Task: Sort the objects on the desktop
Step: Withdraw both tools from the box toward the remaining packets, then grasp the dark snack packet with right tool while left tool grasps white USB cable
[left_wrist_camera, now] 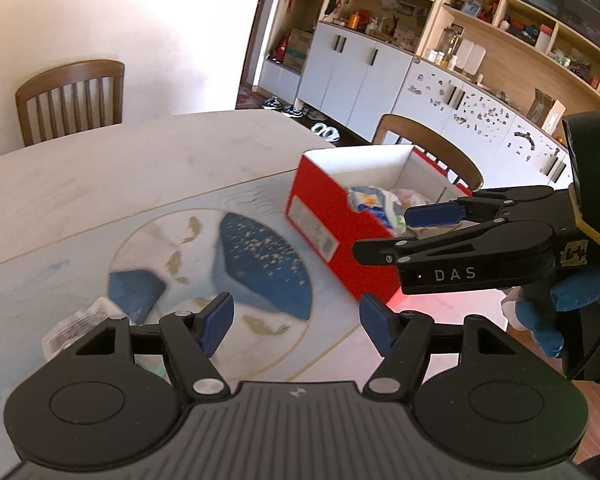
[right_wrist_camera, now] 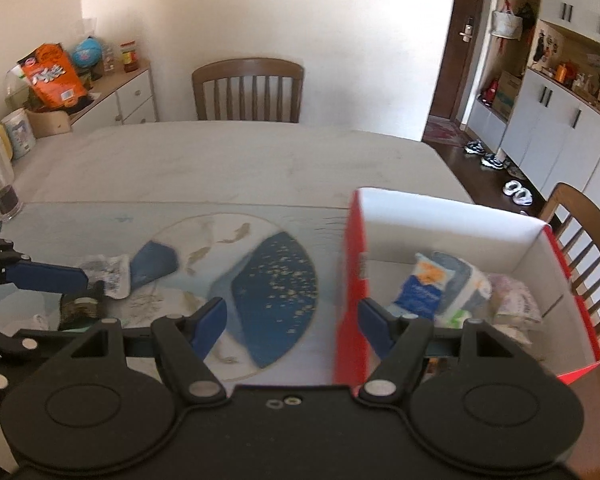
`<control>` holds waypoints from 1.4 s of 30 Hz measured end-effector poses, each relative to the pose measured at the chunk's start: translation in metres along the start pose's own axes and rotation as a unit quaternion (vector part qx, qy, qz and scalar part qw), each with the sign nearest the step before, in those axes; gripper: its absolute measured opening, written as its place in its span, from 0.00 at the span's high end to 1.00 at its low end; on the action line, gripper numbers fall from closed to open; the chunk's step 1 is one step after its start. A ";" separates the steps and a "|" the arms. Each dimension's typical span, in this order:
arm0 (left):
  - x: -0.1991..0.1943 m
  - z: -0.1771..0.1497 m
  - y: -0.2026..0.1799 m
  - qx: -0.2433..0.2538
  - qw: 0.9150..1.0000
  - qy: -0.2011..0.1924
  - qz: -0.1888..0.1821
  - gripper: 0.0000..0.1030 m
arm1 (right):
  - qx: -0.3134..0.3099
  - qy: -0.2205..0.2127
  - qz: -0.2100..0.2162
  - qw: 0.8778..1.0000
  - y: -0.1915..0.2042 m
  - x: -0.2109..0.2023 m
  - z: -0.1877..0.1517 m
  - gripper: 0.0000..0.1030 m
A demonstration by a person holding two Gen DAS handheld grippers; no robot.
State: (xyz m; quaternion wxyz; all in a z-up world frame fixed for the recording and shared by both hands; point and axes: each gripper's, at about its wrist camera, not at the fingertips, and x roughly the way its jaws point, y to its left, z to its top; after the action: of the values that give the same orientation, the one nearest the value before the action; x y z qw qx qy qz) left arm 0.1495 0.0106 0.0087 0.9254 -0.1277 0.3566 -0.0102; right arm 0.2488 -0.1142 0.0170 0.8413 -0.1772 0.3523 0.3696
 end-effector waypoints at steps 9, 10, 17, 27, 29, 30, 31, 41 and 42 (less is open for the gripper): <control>-0.015 -0.030 0.030 -0.007 1.000 0.000 0.017 0.33 | -0.007 0.004 0.016 1.000 0.038 0.009 0.002 0.29; -0.017 -0.034 0.033 -0.008 1.000 0.000 0.018 0.33 | -0.009 0.004 0.019 1.000 0.042 0.010 0.002 0.29; -0.026 -0.057 0.049 -0.002 0.999 -0.001 0.038 0.33 | -0.022 0.009 0.037 0.999 0.072 0.020 0.002 0.29; -0.029 -0.079 0.077 -0.017 0.997 0.006 0.070 0.33 | -0.040 0.012 0.073 0.996 0.113 0.034 0.007 0.29; -0.029 -0.083 0.083 -0.022 0.997 0.008 0.079 0.33 | -0.044 0.015 0.078 0.996 0.120 0.037 0.007 0.29; -0.028 -0.085 0.086 -0.023 0.996 0.010 0.084 0.33 | -0.046 0.015 0.081 0.996 0.122 0.039 0.008 0.27; -0.028 -0.087 0.088 -0.022 0.996 0.011 0.089 0.33 | -0.049 0.015 0.086 0.995 0.125 0.040 0.007 0.25; -0.017 -0.104 0.107 -0.017 0.993 0.019 0.113 0.22 | -0.055 0.026 0.100 0.993 0.148 0.059 0.006 0.22; -0.017 -0.105 0.108 -0.016 0.993 0.018 0.118 0.22 | -0.056 0.028 0.100 0.993 0.150 0.060 0.005 0.20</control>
State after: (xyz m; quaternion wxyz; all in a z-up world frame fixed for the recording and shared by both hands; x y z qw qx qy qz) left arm 0.0597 0.0927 -0.0808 0.9115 -0.0990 0.3858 0.1025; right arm 0.1678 0.0183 -0.0286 0.7787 -0.1981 0.3700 0.4663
